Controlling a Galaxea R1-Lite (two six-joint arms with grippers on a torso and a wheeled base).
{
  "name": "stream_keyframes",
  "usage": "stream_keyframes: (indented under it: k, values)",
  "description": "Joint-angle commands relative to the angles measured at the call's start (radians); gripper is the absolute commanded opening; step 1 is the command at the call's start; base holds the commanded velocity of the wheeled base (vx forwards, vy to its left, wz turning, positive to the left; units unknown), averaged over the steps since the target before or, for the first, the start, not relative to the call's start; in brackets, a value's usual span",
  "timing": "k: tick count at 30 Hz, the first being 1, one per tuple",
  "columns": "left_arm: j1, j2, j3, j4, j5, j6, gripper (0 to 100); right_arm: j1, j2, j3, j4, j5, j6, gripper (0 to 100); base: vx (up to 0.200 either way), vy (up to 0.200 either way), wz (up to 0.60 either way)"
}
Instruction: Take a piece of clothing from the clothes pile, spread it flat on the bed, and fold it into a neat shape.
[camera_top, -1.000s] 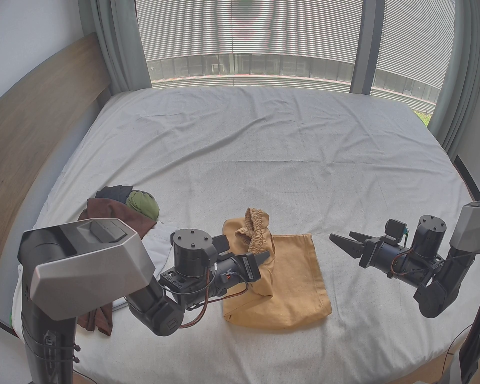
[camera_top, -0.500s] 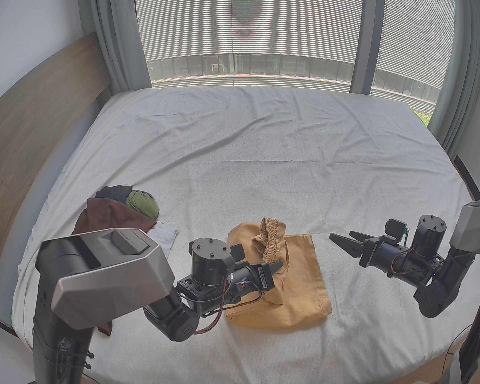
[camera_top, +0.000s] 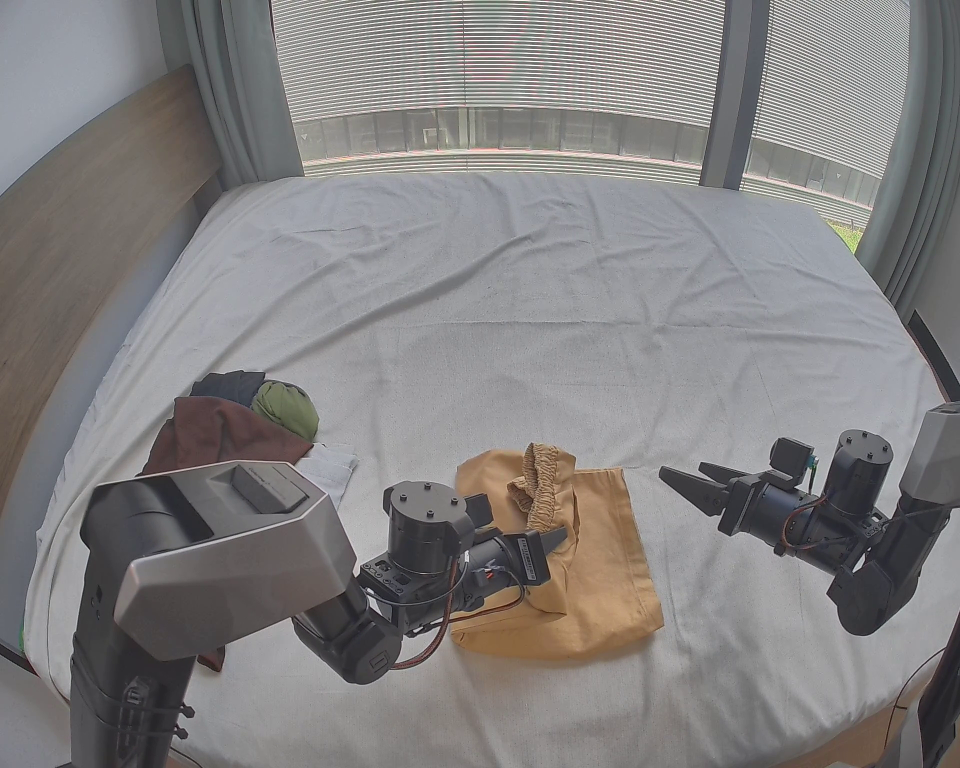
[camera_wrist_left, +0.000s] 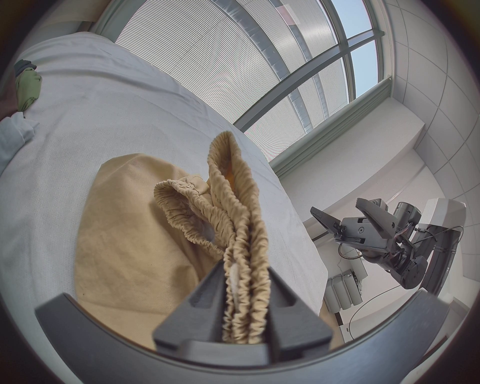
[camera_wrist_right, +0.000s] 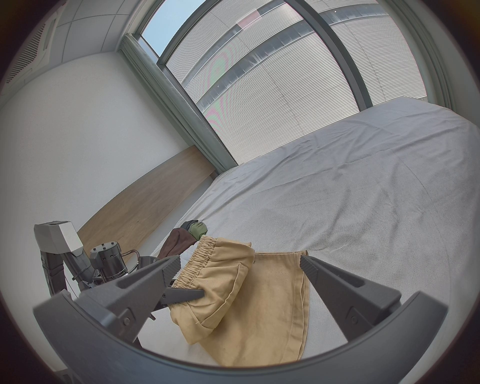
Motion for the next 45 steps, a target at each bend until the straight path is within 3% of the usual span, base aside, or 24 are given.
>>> stream_keyframes:
  k: [1, 22, 29, 35, 45]
  values:
    - [0.000, 0.005, -0.002, 0.003, 0.000, -0.001, 100, 0.000, 0.000, 0.000, 0.000, 0.000, 0.000, 100, 0.000, 0.000, 0.00]
    - [0.012, -0.050, 0.039, -0.014, 0.022, 0.000, 100, 0.006, 0.006, 0.017, 0.001, 0.000, -0.001, 100, 0.000, 0.000, 0.00]
    - [0.052, -0.158, 0.174, -0.038, 0.022, 0.006, 100, 0.014, 0.035, 0.034, 0.001, 0.000, -0.003, 100, 0.000, 0.000, 0.00]
    - [0.110, -0.240, 0.354, -0.213, 0.019, 0.008, 100, 0.031, 0.054, 0.052, 0.001, 0.000, -0.003, 100, 0.000, 0.000, 0.00]
    - [0.245, -0.291, 0.521, -0.336, -0.029, 0.029, 100, 0.049, 0.104, 0.075, 0.001, -0.001, -0.009, 100, 0.000, 0.000, 0.00]
